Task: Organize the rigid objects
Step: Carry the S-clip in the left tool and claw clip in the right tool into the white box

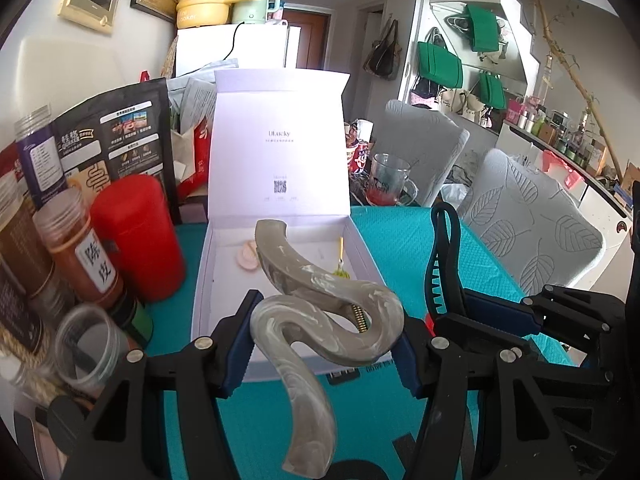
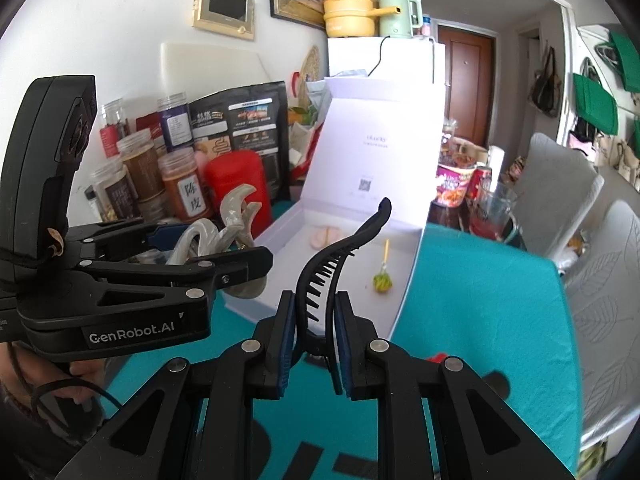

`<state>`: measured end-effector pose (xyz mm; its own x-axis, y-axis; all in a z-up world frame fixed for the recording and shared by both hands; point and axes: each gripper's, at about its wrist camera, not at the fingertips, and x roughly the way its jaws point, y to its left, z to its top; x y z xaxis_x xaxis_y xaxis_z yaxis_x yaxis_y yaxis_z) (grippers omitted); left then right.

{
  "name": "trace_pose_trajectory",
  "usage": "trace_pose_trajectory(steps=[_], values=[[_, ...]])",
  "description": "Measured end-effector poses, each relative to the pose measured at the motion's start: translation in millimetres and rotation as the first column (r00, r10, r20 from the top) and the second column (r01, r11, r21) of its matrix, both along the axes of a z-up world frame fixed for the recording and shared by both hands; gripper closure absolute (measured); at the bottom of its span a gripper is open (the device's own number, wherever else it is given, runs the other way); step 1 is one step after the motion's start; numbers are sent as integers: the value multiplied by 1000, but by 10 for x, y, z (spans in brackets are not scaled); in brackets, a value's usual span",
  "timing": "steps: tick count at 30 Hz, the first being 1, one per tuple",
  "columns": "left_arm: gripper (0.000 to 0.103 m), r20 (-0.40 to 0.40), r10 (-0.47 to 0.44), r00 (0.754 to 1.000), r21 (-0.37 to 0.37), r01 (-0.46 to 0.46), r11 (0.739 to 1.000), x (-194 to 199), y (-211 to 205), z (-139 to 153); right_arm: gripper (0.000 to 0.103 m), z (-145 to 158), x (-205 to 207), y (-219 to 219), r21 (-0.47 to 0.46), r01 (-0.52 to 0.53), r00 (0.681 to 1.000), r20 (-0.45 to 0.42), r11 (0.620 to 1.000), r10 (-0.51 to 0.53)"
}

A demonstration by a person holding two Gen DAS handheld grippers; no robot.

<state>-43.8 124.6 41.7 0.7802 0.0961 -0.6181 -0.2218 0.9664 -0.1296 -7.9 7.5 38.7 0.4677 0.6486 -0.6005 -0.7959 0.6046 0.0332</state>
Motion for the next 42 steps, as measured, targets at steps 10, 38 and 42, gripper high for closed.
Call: trace_pose_trajectory(steps=[10,38,42], values=[[44,22,9,1000,15,-9,1000,293,225,79,84,91,326,197,16,6,1000,0,1000,-6],[44,-56,36,998,-24,-37,999,1276,909,-228,84,-138,1460,845,2,14,998,-59,1000,-14],[44,-96,50,994,-14,-52,999,1378,965,-350,84,-245,1611,899,-5,15,996,-90,1000,-15]])
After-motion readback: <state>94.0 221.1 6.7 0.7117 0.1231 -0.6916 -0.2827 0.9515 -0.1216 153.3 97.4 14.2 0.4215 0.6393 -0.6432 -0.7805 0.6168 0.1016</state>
